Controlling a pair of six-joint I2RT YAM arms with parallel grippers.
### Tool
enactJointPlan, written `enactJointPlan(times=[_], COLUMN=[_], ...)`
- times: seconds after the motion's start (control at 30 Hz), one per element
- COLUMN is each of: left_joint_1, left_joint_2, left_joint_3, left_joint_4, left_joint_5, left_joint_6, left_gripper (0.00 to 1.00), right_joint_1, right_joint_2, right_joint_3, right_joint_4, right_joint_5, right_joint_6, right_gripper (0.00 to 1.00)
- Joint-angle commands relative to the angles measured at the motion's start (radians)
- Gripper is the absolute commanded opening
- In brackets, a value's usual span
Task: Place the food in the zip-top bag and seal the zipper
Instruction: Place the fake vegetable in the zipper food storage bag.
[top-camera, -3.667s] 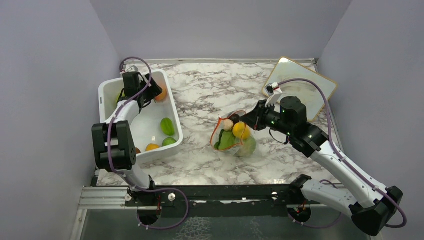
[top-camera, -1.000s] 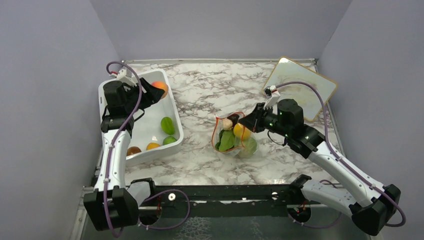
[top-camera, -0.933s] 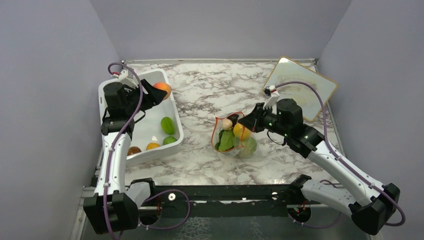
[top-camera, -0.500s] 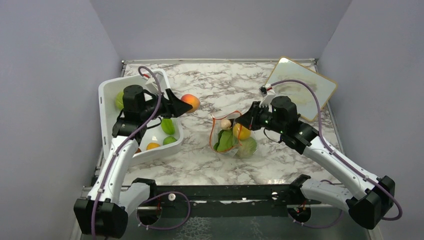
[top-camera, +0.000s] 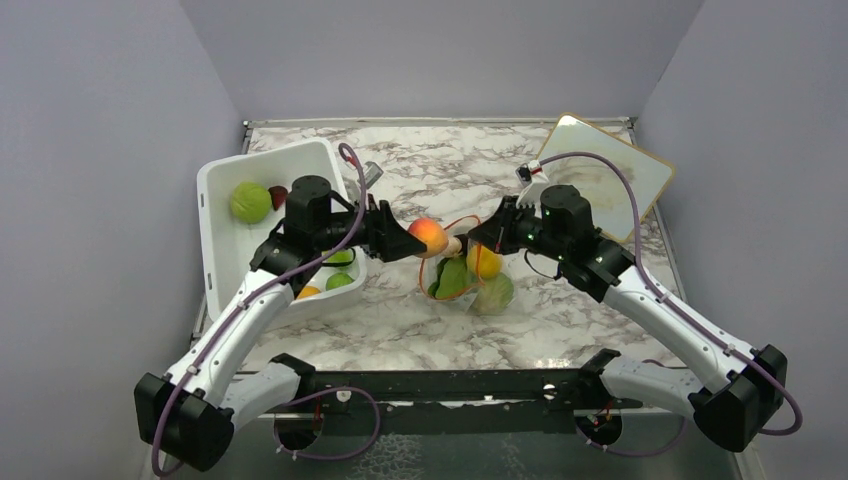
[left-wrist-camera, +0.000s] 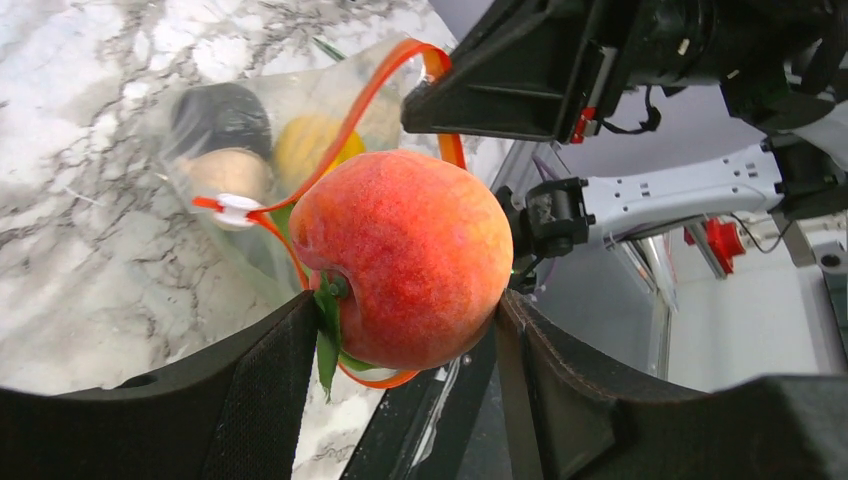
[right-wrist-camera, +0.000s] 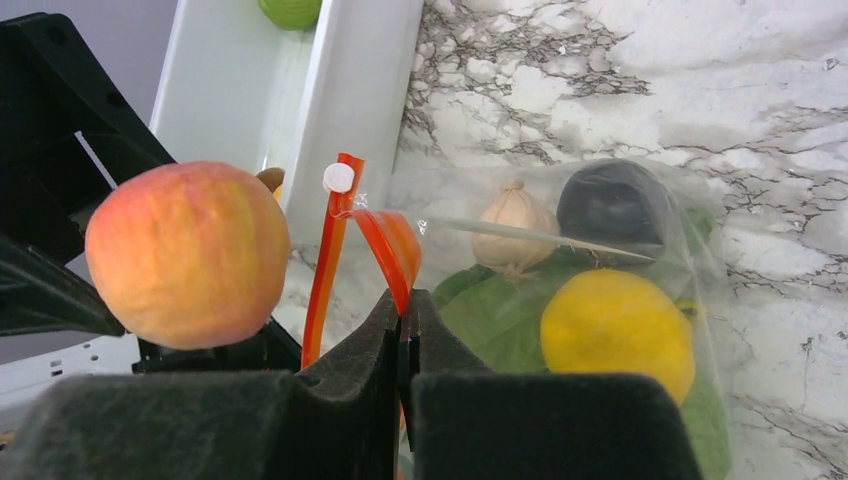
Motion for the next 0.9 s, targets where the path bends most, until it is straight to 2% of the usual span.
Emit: enactJointPlan(times=[0.0, 0.2, 0.53, 0.7, 0.87], left_joint_1=[-0.043, -0.106, -0.138, -0.138, -0.138], left_joint_2=[0.035, 0.115, 0.136, 0.128, 0.076], left_joint_3=[-0.029, -0.034, -0.011, -0.005, 0.003], left_joint_4=[0.079, 0.091, 0.09, 0.075, 0.046], left_joint_5=[0.064, 0.061, 0.024, 0.013, -0.047], left_joint_6=[0.014, 0.044, 0.078, 0.112, 0.217], left_gripper=[0.51, 0.54, 0.79, 0.8, 0.74], right_joint_1=[0.002, 0.001, 0.002, 0.002, 0.002], right_joint_2=[0.008, 0.017, 0.002, -0.004, -0.014], right_joint_3=[0.041, 0.055, 0.043, 0.028, 0.033], right_joint_4=[0.034, 0.03, 0.028, 0.029, 0.023], right_joint_5=[0.007, -0.01, -0.021, -0.039, -0.069], right_joint_6=[-0.004, -0.01, -0.031, -0.035, -0.09], right_gripper=[0.01, 0.01, 0.01, 0.01, 0.01])
